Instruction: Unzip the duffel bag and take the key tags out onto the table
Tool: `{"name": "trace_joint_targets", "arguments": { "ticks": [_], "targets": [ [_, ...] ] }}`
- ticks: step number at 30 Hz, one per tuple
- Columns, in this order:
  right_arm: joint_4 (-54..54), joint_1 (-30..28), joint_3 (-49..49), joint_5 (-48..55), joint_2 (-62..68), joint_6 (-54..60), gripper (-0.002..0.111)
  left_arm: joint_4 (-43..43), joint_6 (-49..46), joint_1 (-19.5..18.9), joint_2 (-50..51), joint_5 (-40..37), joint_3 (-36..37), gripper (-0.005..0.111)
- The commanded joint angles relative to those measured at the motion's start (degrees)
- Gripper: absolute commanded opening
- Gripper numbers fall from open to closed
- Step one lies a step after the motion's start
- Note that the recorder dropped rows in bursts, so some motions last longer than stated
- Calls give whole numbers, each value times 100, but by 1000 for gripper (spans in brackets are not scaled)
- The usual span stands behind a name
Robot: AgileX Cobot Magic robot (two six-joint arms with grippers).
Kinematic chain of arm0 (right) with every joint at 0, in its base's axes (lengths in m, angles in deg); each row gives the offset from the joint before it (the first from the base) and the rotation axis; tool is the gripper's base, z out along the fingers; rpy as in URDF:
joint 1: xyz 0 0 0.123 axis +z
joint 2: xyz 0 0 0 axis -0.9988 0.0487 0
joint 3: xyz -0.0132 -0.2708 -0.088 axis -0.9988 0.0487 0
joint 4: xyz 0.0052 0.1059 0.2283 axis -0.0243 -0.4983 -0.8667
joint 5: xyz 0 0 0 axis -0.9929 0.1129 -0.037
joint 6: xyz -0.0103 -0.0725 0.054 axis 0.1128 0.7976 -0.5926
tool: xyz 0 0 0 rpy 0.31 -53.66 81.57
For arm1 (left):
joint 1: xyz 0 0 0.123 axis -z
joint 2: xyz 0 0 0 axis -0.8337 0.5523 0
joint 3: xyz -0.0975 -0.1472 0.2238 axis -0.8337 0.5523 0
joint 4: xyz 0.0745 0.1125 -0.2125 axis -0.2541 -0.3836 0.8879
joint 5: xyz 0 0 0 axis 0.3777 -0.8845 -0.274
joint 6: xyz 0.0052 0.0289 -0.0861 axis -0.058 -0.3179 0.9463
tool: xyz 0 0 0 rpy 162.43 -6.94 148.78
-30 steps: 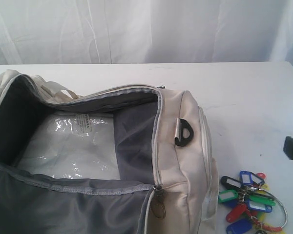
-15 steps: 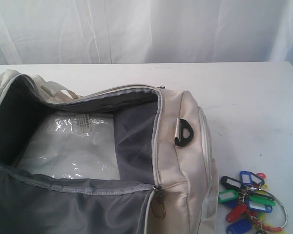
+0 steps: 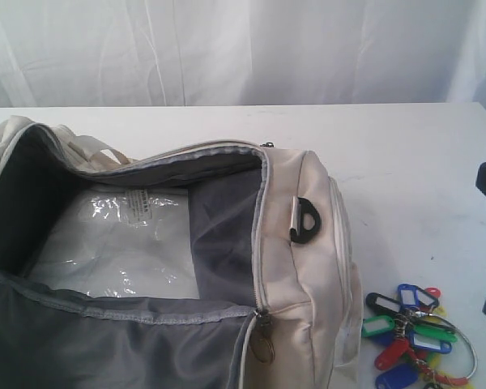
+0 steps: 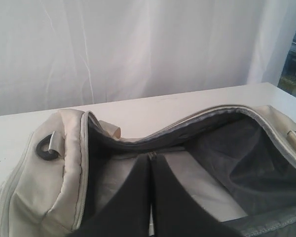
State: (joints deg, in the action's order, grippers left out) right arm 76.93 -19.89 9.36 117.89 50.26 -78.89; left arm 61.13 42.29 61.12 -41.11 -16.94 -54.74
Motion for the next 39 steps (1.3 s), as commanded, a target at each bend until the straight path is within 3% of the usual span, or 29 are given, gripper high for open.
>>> {"name": "trace_joint_targets", "arguments": {
  "ticks": [1, 19, 22, 25, 30, 33, 39],
  "targets": [
    [70, 2, 3, 22, -37, -69, 0, 101, 18, 8, -46, 63, 30, 0],
    [70, 2, 3, 22, -37, -69, 0, -16, -321, 8, -17, 207, 134, 0],
    [70, 2, 3, 26, -37, -69, 0, -112, -554, 8, -5, 696, 644, 0],
    [70, 2, 3, 15, -37, -69, 0, -204, -524, 8, -5, 1849, 1620, 0],
    [70, 2, 3, 15, -37, -69, 0, -980, -382, 8, -5, 2406, 2608, 0],
    [70, 2, 3, 15, -37, -69, 0, -1508, 327, 8, -5, 2848, 3107, 0],
    [70, 2, 3, 26, -37, -69, 0, -2112, 794, 8, -5, 2050, 3107, 0]
  ]
}}
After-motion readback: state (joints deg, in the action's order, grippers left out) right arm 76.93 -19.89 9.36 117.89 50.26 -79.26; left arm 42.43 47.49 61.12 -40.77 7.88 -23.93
